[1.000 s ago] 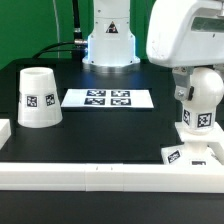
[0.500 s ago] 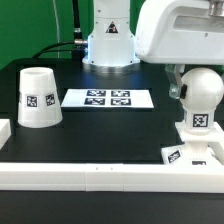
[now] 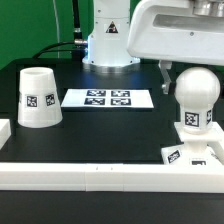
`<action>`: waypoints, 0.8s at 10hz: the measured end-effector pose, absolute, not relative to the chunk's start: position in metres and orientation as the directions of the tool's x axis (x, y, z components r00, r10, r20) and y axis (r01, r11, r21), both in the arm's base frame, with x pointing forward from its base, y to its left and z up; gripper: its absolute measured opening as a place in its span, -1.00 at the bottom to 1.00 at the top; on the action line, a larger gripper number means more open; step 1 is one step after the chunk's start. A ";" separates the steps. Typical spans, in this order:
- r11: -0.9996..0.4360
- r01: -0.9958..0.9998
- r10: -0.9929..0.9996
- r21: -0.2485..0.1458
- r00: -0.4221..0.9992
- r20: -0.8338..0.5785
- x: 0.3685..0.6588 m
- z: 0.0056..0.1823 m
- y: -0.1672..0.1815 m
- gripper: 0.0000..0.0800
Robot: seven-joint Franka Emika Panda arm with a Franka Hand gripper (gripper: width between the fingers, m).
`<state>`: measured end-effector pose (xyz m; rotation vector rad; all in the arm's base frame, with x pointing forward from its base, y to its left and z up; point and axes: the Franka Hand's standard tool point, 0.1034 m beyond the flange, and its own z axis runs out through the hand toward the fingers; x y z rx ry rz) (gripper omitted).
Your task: Assemble lamp
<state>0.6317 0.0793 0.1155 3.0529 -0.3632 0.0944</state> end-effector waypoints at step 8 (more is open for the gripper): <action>-0.630 -0.775 -0.776 0.050 0.631 -0.007 0.626 0.113 0.084 0.44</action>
Offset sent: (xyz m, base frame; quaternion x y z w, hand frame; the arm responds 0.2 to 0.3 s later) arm 0.0091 0.0062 0.0000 0.0082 -0.0240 0.2316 0.9725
